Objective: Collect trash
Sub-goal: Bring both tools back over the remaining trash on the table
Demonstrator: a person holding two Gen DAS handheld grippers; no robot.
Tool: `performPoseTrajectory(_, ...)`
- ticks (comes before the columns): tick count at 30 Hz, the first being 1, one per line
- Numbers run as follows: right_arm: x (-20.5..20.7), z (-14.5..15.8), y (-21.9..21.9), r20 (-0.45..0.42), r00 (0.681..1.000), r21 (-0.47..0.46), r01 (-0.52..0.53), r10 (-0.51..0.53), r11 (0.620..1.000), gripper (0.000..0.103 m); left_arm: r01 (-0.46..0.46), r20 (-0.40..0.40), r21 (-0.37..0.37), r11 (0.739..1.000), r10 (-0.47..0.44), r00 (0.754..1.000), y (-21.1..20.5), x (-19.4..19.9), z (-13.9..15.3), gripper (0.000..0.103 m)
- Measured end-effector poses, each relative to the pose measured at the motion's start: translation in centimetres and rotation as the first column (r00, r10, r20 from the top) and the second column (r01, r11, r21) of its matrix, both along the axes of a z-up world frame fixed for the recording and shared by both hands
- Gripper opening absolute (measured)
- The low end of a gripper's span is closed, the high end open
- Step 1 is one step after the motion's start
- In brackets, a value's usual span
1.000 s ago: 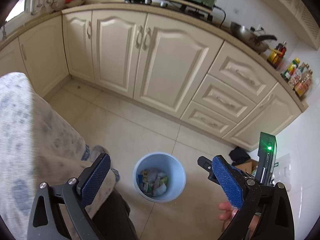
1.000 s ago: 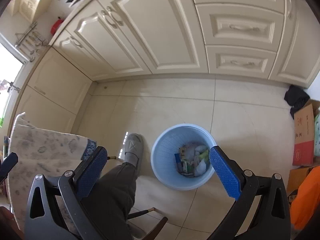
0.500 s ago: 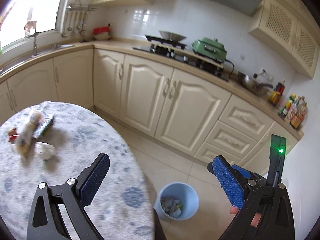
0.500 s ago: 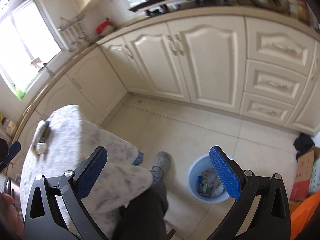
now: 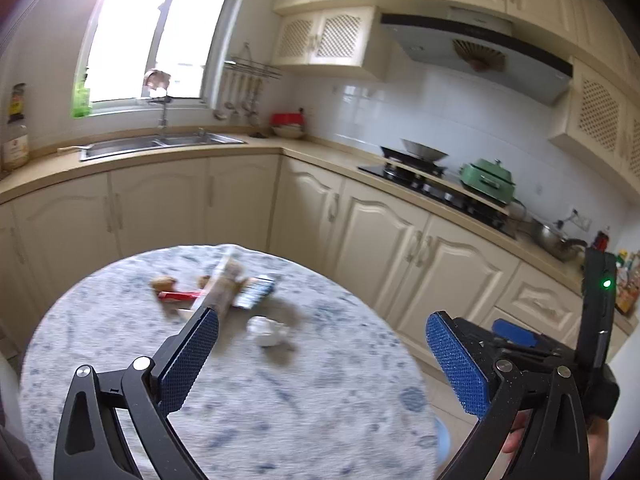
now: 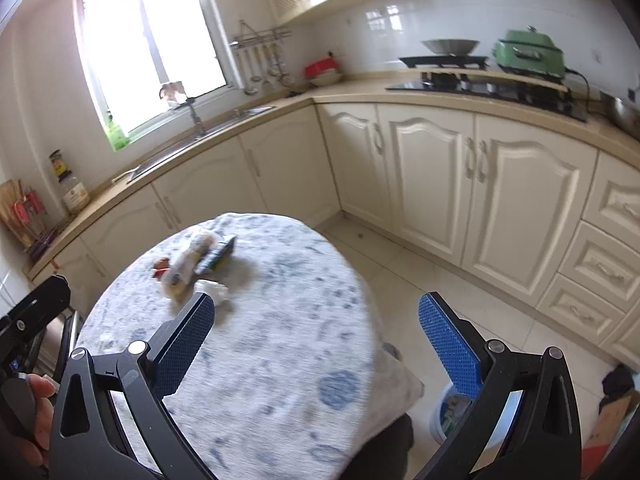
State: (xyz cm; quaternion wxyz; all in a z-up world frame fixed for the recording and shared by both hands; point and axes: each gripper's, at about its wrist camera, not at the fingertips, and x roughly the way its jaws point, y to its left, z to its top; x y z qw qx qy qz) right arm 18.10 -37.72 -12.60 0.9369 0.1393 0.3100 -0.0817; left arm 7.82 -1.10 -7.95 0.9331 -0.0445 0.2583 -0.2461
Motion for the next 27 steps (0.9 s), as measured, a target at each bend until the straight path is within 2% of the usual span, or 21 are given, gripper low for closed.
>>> performPoseTrajectory(8,3.3,0.0,6.6,-0.005,0.993,-0.078,-0.122,0.122,0.99,0.103,-0.156,0.024,0.013,0.988,0.156,0.987,7.9,-3.0,-0.5,0.102)
performPoseTrajectory(14,5.4,-1.1,9.4,-0.039,0.983,-0.113,-0.182,0.179,0.977,0.103,-0.207,-0.001,0.033,0.978,0.207,0.978,9.9,-3.6,-1.4,0.102)
performPoseTrajectory(19,7.9,-3.4,10.4,-0.1,0.973,-0.11,-0.217,0.206,0.97,0.103,-0.213,-0.031,0.075,0.974,0.216,0.976,9.1,-2.6,-2.0,0.102)
performPoseTrajectory(27,13.4,-8.9,10.8,-0.227,0.945,-0.07,-0.256,0.234,0.964,0.103,-0.188,-0.114,0.164,0.968,0.208,0.971,5.8,3.3,-2.7,0.102)
